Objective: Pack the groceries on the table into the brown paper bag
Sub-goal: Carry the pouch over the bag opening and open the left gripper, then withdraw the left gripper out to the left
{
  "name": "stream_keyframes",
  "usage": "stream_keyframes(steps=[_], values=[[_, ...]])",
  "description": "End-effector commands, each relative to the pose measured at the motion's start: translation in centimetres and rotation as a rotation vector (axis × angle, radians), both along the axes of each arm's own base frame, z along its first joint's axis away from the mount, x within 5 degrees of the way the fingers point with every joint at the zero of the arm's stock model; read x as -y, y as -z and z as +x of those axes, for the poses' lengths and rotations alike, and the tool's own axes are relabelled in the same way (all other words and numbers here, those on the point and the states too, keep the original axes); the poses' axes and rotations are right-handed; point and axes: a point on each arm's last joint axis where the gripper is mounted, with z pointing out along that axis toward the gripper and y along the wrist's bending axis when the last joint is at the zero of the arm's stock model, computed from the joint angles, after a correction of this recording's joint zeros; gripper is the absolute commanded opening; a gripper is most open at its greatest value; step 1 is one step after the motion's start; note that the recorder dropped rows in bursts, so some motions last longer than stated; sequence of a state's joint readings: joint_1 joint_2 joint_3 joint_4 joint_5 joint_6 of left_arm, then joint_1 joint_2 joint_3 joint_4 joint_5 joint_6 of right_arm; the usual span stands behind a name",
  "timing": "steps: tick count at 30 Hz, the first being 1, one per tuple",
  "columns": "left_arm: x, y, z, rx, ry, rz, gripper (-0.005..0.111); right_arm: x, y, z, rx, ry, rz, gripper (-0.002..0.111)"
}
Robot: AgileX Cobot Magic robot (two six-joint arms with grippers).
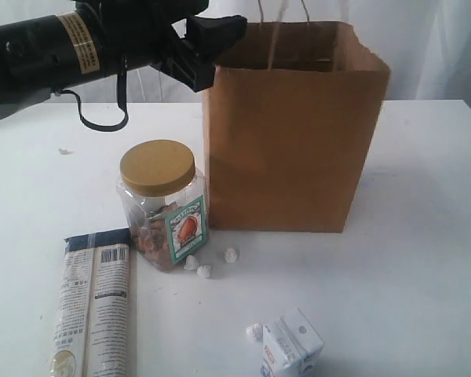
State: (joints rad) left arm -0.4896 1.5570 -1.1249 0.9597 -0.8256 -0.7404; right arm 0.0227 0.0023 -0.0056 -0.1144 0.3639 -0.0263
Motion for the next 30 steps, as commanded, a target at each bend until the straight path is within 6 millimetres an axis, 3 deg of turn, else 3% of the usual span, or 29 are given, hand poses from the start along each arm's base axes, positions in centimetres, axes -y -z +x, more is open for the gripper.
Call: stream_keyframes(steps=[1,9,15,23,27,30], values=[[0.0,-0.7,-0.3,-0.018,0.013,-0.041,0.067,0.0,0.1,0.0,0.01,-0.001,0.003,0.0],[-0.1,-1.7,-1.0,0.022,0.051,-0.077,0.067,0.0,0.1,0.0,0.01,-0.001,0.003,0.0],[-1.3,-4.9,-3.3,0.123,0.049,-0.087,0.061,0.0,0.1,0.0,0.01,-0.001,0.003,0.0],[-4.3,-9.4,-7.8,0.337,-0.049,0.076,0.05,0.0,0.1,0.0,0.01,-0.001,0.003,0.0],[-6.3,-11.3,-9.9,0.396,-0.156,0.122,0.037,0.0,0.1,0.0,0.01,-0.001,0.003,0.0],[-8.9,-12.3,-10.9,0.349,-0.355,0.148,0.017,0.0,0.1,0.0,0.01,-0.001,0.003,0.0]])
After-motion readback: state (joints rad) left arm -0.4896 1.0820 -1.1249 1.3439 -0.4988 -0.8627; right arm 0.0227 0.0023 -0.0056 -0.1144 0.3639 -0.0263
